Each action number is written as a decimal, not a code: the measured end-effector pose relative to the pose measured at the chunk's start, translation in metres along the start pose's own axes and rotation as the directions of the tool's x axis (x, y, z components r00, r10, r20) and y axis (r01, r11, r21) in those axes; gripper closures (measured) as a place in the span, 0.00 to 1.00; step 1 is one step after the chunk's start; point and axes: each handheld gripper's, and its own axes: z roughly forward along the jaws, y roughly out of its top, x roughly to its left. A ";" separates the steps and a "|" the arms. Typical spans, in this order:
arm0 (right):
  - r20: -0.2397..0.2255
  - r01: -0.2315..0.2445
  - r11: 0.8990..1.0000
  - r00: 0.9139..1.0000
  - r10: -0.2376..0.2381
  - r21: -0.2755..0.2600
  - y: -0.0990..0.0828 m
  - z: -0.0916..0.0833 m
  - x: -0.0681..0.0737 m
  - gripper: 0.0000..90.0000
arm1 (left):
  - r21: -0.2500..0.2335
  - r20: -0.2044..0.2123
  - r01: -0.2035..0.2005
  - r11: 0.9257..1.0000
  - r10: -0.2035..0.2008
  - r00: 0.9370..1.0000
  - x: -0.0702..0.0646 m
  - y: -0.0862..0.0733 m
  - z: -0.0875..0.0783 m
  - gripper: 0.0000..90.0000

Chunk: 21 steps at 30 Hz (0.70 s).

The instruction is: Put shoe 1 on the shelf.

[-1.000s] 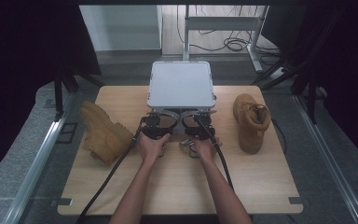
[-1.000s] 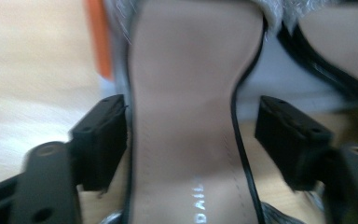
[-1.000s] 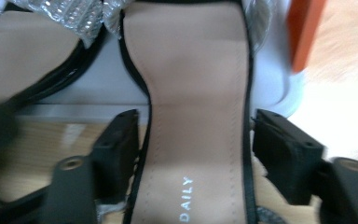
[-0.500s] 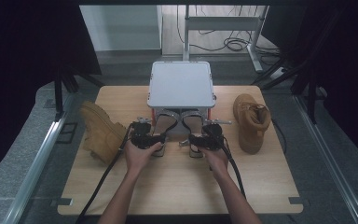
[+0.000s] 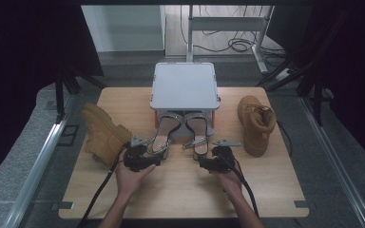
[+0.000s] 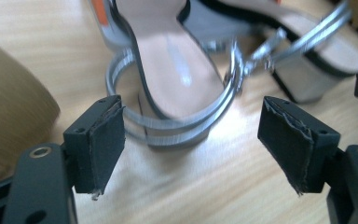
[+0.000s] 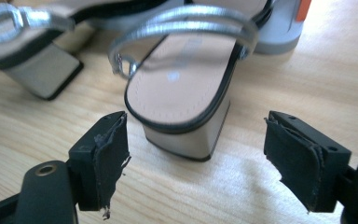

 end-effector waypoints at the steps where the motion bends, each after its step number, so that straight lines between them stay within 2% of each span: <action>1: 0.001 0.006 1.000 1.000 -0.006 0.005 -0.002 0.002 0.000 0.24 | 0.005 -0.006 -0.004 1.000 0.004 1.000 -0.001 -0.003 0.002 0.26; 3: 0.004 0.011 1.000 1.000 -0.011 0.008 -0.003 0.004 0.000 0.24 | 0.011 -0.009 0.001 1.000 -0.001 1.000 -0.001 -0.004 0.004 0.26; 6: 0.018 0.030 0.999 0.999 -0.030 0.011 -0.003 0.014 0.003 0.24 | 0.036 -0.034 -0.016 0.999 0.017 0.999 -0.002 -0.008 0.016 0.25; 11: 0.030 0.037 0.999 0.999 -0.037 0.019 -0.003 0.025 0.005 0.24 | 0.041 -0.061 -0.010 0.999 0.012 0.998 0.001 -0.009 0.030 0.25; 12: 0.030 0.037 0.999 0.999 -0.037 0.019 -0.003 0.025 0.005 0.24 | 0.041 -0.061 -0.010 0.999 0.012 0.998 0.001 -0.009 0.030 0.25; 13: 0.035 0.035 0.999 0.999 -0.036 0.022 -0.003 0.027 0.006 0.25 | 0.043 -0.089 -0.027 0.999 0.031 0.996 -0.002 -0.011 0.031 0.23; 14: 0.034 0.033 0.999 0.999 -0.034 0.020 -0.003 0.028 0.006 0.25 | 0.045 -0.096 -0.030 0.999 0.035 0.995 -0.003 -0.012 0.031 0.23; 16: 0.037 0.030 0.999 0.999 -0.031 0.020 -0.003 0.029 0.006 0.25 | 0.040 -0.112 -0.025 0.999 0.029 0.993 -0.004 -0.016 0.030 0.20; 21: 0.042 0.029 0.999 0.999 -0.030 0.021 -0.003 0.029 0.006 0.25 | 0.021 -0.117 -0.031 0.999 0.033 0.993 -0.007 -0.020 0.031 0.22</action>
